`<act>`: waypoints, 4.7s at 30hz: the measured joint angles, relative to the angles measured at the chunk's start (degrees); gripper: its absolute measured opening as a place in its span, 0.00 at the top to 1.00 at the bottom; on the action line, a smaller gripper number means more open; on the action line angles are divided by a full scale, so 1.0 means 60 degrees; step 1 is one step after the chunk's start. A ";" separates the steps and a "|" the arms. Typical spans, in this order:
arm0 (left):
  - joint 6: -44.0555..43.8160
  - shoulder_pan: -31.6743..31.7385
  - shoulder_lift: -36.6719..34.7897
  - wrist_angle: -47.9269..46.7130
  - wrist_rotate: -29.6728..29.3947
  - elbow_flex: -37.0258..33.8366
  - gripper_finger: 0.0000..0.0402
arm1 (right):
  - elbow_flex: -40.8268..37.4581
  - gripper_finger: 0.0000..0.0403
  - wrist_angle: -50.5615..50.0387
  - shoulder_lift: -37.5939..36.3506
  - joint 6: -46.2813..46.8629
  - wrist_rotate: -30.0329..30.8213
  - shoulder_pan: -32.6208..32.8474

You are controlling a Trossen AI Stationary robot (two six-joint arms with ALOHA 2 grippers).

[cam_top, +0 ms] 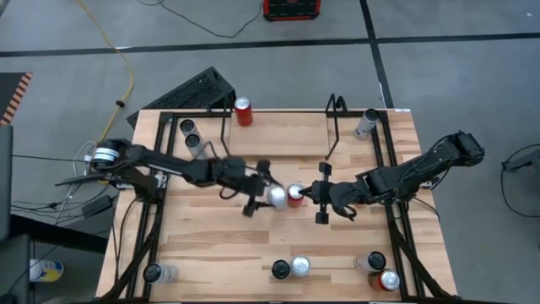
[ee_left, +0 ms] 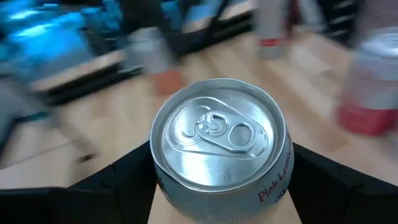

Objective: Place canned beverage on shelf
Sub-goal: Put the top left pink white soda can on the shelf

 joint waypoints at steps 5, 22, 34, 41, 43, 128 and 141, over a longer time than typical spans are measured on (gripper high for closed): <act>0.0386 0.1411 -0.0525 0.0209 -0.0751 0.0010 0.31 | 0.0000 0.93 0.0085 0.0000 -0.0042 0.0004 -0.0073; 0.0268 0.4449 0.2022 -0.0674 0.0226 0.1748 0.31 | 0.0000 0.93 0.0308 0.0000 -0.0097 0.0000 -0.0292; 0.0483 0.4491 0.2076 -0.1175 0.0702 0.2149 0.22 | 0.0000 0.93 0.0177 0.0000 -0.0075 0.0000 -0.0313; 0.0326 0.4484 0.2098 -0.1311 0.0669 0.2149 0.20 | 0.0000 0.93 0.0191 0.0000 -0.0061 0.0000 -0.0306; 0.0296 0.4484 0.2098 -0.1392 0.0651 0.2149 0.19 | 0.0000 0.93 0.0218 0.0000 -0.0020 0.0000 -0.0306; -0.2960 0.2594 -1.0310 -0.3525 -0.0183 -0.5031 0.08 | 0.4594 0.21 0.0064 0.5098 -0.2732 -0.5900 -0.7696; -0.2953 0.2594 -1.0306 -0.3572 -0.0249 -0.5031 0.08 | 0.4568 0.21 0.0293 0.4885 -0.2126 -0.5257 -0.7710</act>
